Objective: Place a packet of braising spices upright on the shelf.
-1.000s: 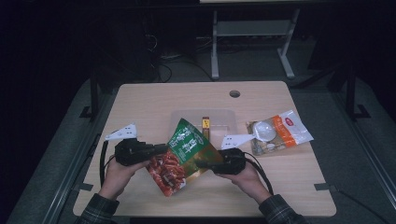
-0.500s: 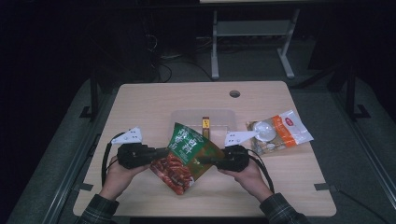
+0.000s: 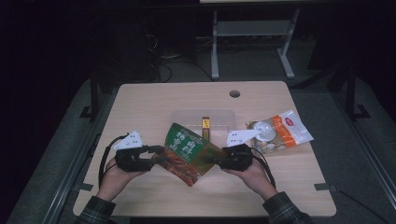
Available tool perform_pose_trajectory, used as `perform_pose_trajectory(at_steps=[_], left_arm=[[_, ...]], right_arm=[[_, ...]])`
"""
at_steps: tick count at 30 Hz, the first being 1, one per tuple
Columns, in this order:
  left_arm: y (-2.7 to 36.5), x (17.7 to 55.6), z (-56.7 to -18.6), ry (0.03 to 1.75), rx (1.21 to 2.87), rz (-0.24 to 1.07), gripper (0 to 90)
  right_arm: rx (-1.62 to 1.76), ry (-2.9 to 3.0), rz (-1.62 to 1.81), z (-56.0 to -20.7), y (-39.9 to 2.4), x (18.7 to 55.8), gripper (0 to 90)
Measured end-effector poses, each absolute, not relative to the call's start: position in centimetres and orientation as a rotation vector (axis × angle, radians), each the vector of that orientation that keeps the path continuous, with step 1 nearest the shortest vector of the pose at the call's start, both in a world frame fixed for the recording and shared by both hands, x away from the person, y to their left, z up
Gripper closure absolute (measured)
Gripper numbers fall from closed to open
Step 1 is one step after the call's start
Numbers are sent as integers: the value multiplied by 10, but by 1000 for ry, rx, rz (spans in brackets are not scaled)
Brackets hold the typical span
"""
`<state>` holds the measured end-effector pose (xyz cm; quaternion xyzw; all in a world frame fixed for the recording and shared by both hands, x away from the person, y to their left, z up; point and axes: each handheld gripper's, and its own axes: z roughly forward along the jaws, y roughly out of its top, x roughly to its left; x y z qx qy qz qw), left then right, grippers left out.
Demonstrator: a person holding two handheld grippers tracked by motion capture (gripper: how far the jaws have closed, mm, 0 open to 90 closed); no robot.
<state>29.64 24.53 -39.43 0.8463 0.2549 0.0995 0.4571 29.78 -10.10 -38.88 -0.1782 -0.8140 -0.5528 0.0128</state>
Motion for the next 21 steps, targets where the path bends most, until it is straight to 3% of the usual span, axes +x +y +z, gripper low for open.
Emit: perform_pose_trajectory(at_steps=[7,21], left_arm=[[252,295,-407,668,2112,246,274],[273,305,-423,759,2147,308,239]], right_arm=[[-547,-2530,-1732,-384,-102,297,897],[-587,-2468,-1829,-361,-106,303,897]])
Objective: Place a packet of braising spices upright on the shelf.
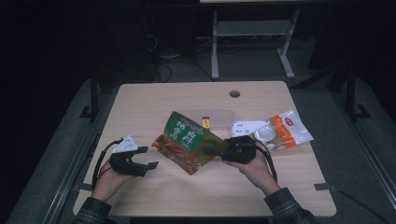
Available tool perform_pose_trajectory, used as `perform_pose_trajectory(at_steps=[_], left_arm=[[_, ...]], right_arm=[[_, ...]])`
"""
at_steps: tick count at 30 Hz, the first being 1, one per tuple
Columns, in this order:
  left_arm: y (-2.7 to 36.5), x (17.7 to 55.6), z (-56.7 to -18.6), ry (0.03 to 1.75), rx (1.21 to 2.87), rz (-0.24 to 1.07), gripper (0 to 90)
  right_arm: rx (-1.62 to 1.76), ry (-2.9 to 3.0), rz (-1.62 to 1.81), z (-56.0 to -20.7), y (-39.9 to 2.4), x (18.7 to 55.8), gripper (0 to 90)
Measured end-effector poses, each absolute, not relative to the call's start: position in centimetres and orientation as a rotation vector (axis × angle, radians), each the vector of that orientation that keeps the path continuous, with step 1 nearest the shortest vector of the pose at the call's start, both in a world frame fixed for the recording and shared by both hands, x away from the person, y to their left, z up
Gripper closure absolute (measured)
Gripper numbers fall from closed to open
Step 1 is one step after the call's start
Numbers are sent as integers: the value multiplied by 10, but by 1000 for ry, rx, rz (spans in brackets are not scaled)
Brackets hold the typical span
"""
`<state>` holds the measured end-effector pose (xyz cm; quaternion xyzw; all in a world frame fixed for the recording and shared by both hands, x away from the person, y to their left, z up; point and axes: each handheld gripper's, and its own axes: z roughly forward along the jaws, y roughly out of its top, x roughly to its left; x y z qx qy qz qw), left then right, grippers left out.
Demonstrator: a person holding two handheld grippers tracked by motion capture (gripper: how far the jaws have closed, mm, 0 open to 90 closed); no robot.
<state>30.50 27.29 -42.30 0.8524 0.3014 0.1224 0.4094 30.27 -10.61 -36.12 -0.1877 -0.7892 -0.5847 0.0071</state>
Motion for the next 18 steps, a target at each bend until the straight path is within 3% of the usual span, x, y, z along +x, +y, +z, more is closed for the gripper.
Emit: perform_pose_trajectory(at_steps=[18], left_arm=[[276,309,-431,781,2187,333,225]], right_arm=[[-818,-2468,-1919,-331,-107,324,896]])
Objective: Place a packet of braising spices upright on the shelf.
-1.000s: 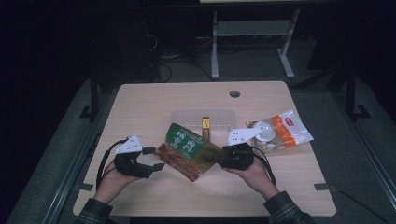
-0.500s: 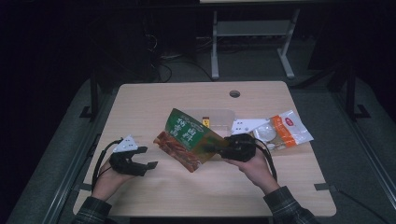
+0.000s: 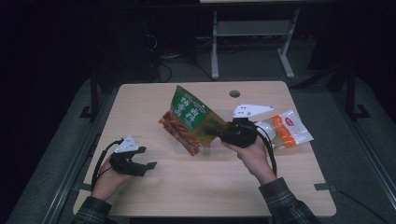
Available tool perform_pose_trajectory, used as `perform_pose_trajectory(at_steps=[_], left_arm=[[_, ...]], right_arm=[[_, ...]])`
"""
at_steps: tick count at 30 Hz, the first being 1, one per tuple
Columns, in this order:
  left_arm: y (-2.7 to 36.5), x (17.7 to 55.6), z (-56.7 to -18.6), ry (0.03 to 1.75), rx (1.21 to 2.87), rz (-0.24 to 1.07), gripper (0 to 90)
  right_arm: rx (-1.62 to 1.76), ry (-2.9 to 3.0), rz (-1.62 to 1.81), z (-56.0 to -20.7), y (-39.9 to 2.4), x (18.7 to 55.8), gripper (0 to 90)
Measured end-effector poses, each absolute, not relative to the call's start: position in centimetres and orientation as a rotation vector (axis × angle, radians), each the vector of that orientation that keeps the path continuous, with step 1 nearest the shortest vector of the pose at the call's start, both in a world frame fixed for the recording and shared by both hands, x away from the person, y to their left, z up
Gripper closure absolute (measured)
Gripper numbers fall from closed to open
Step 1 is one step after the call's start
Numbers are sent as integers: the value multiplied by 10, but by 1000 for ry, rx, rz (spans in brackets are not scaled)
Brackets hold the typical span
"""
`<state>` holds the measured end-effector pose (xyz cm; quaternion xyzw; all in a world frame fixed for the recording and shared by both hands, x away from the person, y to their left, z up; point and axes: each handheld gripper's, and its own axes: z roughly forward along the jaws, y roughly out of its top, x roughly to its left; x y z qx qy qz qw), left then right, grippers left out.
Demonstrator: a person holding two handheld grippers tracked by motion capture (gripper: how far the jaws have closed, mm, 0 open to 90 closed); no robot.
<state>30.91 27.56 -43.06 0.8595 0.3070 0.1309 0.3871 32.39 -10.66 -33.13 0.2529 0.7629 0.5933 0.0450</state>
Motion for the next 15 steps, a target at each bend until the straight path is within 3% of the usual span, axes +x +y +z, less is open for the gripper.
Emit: perform_pose_trajectory(at_steps=[15], left_arm=[[275,310,-433,782,2209,331,212]], right_arm=[[907,2225,1700,-327,-98,344,896]])
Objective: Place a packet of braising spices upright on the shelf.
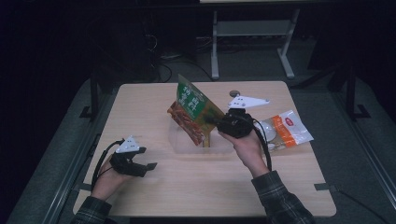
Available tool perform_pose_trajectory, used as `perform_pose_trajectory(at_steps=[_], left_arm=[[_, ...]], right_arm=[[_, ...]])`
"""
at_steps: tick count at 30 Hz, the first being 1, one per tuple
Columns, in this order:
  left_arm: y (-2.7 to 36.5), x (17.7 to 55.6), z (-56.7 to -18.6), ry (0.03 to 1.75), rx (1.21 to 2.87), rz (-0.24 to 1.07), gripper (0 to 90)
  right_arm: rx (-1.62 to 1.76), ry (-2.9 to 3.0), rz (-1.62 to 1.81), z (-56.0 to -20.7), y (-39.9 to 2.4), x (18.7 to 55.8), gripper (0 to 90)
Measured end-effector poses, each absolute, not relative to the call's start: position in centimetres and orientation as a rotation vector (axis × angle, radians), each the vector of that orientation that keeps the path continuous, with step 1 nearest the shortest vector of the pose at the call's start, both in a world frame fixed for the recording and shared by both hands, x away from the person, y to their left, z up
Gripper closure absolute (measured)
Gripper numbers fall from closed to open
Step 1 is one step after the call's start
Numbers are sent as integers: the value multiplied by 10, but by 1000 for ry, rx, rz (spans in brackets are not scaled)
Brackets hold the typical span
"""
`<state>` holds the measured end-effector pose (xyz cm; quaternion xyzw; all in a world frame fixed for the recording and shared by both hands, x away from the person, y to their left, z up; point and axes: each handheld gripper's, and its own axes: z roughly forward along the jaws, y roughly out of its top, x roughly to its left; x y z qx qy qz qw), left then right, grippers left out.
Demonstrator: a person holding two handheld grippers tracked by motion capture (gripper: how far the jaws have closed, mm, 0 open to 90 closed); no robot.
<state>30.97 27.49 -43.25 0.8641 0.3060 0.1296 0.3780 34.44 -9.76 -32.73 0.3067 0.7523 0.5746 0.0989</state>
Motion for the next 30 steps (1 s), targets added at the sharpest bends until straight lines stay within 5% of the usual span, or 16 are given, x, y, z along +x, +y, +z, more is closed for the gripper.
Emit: perform_pose_trajectory(at_steps=[30], left_arm=[[271,310,-436,773,2239,317,200]], right_arm=[[989,2207,1596,-344,-79,358,895]])
